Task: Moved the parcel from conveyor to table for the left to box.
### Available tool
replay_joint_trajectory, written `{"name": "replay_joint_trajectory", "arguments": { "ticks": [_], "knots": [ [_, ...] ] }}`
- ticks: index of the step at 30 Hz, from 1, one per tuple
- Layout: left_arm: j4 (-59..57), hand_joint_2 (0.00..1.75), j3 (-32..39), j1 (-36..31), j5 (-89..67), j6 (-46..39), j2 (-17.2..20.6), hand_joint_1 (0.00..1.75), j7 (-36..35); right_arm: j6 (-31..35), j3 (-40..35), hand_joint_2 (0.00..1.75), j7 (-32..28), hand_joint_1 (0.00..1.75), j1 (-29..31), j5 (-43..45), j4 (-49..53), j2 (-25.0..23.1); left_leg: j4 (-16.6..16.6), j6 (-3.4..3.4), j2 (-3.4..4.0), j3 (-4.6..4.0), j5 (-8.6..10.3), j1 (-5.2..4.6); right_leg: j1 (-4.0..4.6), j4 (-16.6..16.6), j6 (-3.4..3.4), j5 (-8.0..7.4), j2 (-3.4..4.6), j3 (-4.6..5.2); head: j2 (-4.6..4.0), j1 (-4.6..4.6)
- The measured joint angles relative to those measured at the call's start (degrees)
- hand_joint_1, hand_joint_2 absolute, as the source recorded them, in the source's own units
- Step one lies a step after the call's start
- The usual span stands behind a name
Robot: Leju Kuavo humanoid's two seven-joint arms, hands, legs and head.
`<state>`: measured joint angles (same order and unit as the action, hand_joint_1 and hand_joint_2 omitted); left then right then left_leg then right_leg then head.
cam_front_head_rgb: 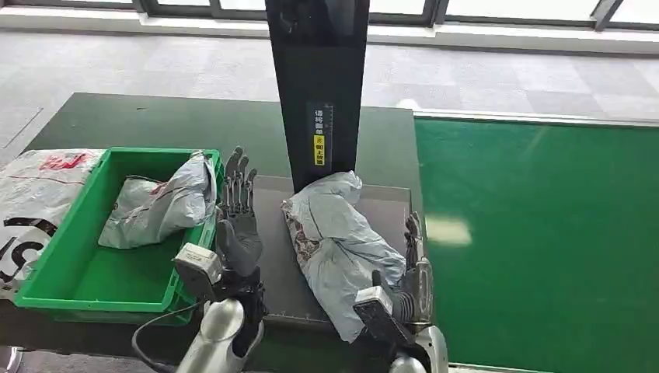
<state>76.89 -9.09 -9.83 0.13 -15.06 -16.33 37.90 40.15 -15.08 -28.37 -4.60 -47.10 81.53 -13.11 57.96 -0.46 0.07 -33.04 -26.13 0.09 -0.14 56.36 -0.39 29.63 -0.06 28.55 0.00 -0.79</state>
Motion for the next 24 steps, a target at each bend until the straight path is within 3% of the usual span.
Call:
{"name": "replay_joint_trajectory", "arguments": {
  "ticks": [7, 13, 14, 23, 24],
  "knots": [
    [1.5, 0.0, 0.0, 1.1, -2.1, -0.7, 0.2, 0.0, -1.0, -1.0, 0.9, 0.0, -1.8, 0.0, -1.7, 3.7, 4.5, 0.4, 0.0, 0.0, 0.0, 0.02, 0.01, 0.0, 0.0, 0.0, 0.0, -0.01, 0.0, -0.01, 0.0, -0.02],
    [3.5, 0.0, -0.4, 2.3, -11.2, -5.3, 0.3, 0.0, -3.7, -1.7, 2.1, 0.0, -10.4, 0.0, -5.4, 20.2, 15.9, 0.5, 0.0, 0.0, -0.03, 0.02, 0.0, -0.03, -0.04, 0.0, 0.0, 0.0, -0.02, 0.0, 0.0, 0.0],
    [3.5, 0.0, -0.9, 2.3, -12.6, -5.7, 0.3, 0.0, -4.0, -1.5, 2.3, 1.75, -11.0, 0.0, -6.1, 21.9, 17.9, 0.6, 0.0, 0.02, -0.03, 0.0, -0.01, -0.04, -0.05, 0.0, 0.02, 0.01, -0.02, 0.0, 0.0, 0.0],
    [1.9, 0.0, -4.8, 2.3, -23.5, -7.3, 0.9, 0.0, -6.0, 0.0, 4.7, 1.75, -11.5, 0.0, -8.9, 29.1, 32.0, 0.6, 0.0, 0.04, -0.01, 0.03, -0.02, -0.1, -0.12, 0.0, 0.03, 0.01, -0.01, 0.05, 0.0, -0.02],
    [1.3, 1.75, -5.5, 2.3, -25.0, -7.3, 0.9, 0.0, -6.5, 0.0, 5.3, 1.75, -11.5, 0.0, -8.8, 30.0, 33.9, 0.4, 0.0, 0.04, 0.0, 0.04, -0.02, -0.1, -0.12, 0.0, 0.03, 0.01, 0.01, 0.04, 0.0, -0.02]
  ]
}}
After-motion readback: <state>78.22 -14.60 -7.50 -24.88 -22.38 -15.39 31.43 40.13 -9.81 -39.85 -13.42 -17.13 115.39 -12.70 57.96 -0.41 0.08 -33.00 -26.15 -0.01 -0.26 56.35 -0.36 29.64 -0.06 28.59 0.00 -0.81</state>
